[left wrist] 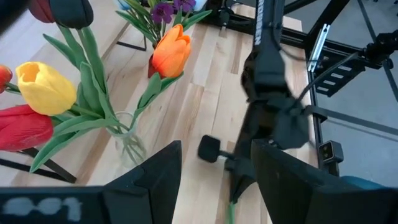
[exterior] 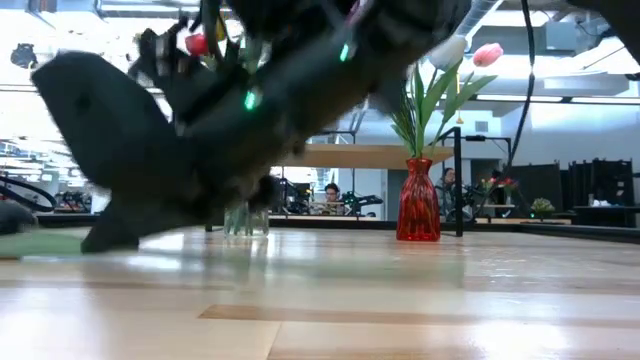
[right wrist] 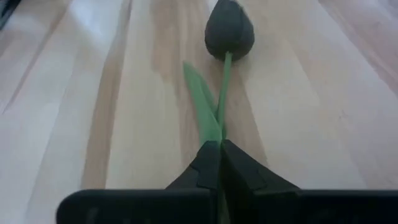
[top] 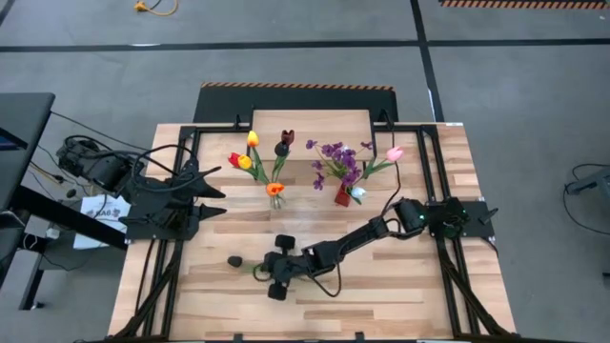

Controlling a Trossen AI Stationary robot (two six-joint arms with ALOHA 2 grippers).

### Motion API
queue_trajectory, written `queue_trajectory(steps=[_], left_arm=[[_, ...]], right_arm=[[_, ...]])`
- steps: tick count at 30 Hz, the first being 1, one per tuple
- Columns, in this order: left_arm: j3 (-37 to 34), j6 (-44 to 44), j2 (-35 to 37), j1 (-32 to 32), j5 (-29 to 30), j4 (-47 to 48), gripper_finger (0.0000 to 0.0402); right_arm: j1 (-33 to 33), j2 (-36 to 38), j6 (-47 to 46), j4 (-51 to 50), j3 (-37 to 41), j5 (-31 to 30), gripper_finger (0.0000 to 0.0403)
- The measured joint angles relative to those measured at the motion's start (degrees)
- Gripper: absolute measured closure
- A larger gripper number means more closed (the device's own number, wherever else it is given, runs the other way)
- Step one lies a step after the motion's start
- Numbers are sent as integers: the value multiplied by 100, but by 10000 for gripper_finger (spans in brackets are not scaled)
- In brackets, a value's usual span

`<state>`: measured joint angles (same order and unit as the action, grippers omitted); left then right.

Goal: Pick and place flowers into a vace then onto a shelf
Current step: Put the black flower into the transparent flower vase

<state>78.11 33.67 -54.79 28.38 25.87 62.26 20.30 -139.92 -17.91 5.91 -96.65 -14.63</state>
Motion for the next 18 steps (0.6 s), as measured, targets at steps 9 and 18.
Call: queue_trajectory(steps=[9,18], left_arm=[[-2,-202,-106,129,-9,8,219],[-1225,-1276,981,1375,765,-2449,219]], right_arm=[[638,1135,1120,-654,-24,-1196,402],[1359,2343,1787,-781,959,-2273,403]])
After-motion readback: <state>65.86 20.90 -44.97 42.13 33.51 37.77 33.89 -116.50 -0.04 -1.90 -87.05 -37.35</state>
